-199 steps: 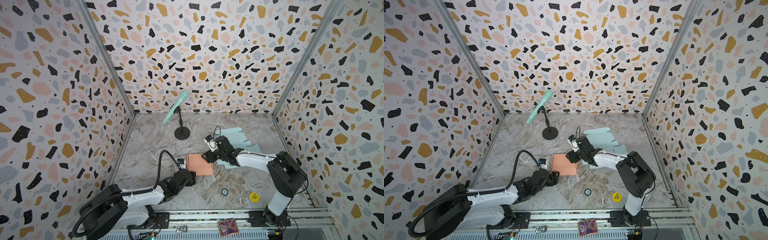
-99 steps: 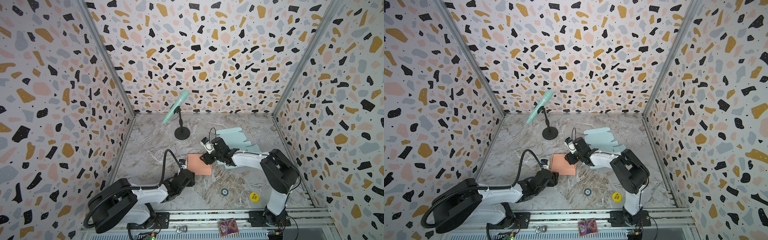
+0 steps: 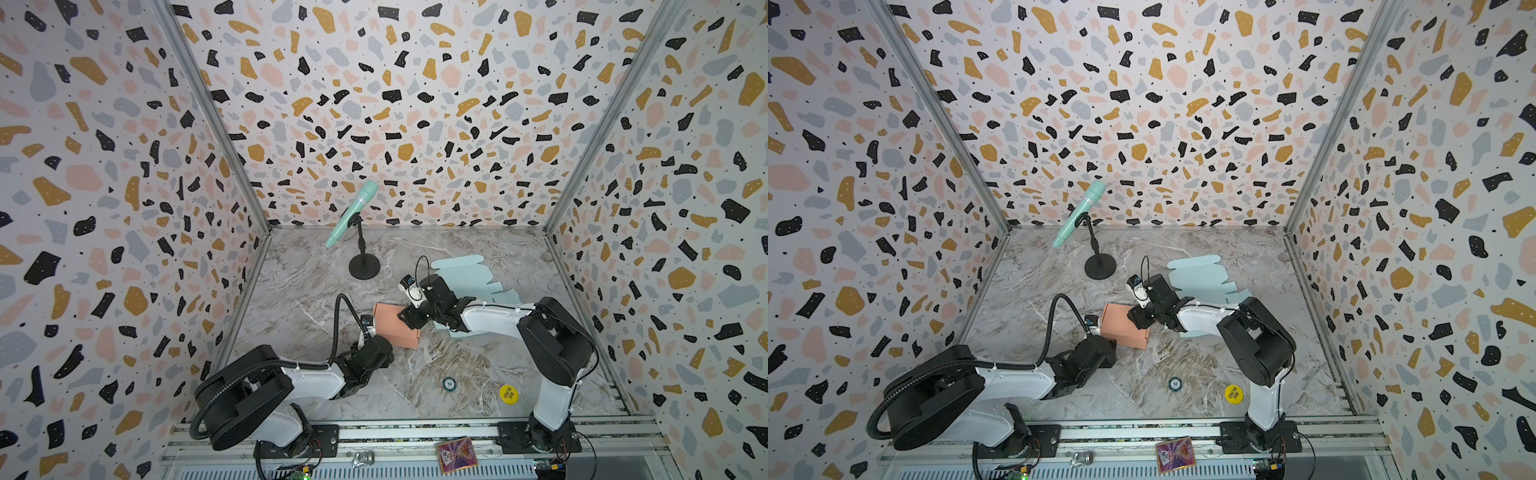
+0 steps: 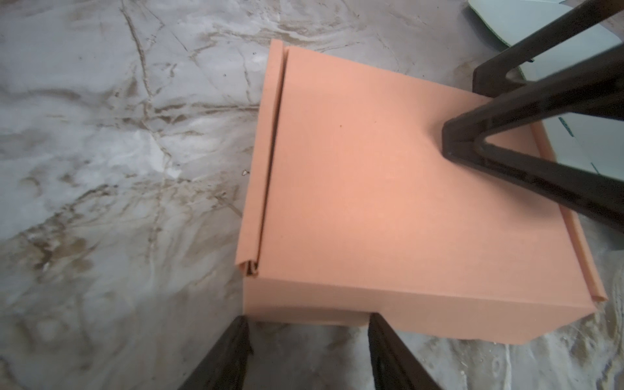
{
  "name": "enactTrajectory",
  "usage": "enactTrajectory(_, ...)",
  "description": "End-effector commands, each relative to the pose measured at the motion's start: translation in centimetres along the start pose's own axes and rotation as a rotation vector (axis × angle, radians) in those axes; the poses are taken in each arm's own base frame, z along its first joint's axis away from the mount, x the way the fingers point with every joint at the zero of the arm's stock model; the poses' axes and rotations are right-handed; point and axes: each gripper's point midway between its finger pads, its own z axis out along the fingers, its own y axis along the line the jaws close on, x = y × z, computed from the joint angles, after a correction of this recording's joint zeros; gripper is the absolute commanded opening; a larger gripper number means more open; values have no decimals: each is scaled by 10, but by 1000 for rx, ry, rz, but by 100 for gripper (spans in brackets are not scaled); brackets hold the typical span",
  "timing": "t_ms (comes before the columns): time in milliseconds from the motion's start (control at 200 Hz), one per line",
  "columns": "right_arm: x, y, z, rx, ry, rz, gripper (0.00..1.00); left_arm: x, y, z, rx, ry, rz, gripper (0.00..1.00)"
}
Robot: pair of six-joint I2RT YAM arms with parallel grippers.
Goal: Assemble paper box
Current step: Fold and tuck the lid into the gap.
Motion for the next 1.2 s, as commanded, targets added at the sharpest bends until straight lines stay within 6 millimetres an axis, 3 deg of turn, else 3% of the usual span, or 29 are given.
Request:
enactTrajectory(0,35,23,3,-73,127,-7,66,8,14,4,-49,6,-15,58)
enactTrajectory(100,36,27,4,-87,135,-13,66,6,15,7,-72,-3,-8,58)
enactTrajectory(405,29,32,-4,-95,118,-18,66,6,5,14,-49,14,25,74)
enactTrajectory(661,-10,23,-37,-56,0,23,66,12,6,-11,39,46,-29,75)
enactTrajectory(806,-35,17,-61,-51,-92,61,69,4,2,-31,89,54,-32,75)
enactTrajectory(891,-43,14,-66,-62,-114,71,69,-6,4,-41,78,37,-34,75)
enactTrajectory(936,-47,10,-65,-60,-115,72,69,-13,3,-47,86,20,-41,69)
enactTrajectory(1106,-50,-18,-54,-57,-105,96,64,-21,-7,-53,140,2,-66,30)
enactTrajectory(1196,-47,-30,-43,-58,-77,95,46,-18,-12,-49,164,7,-74,15)
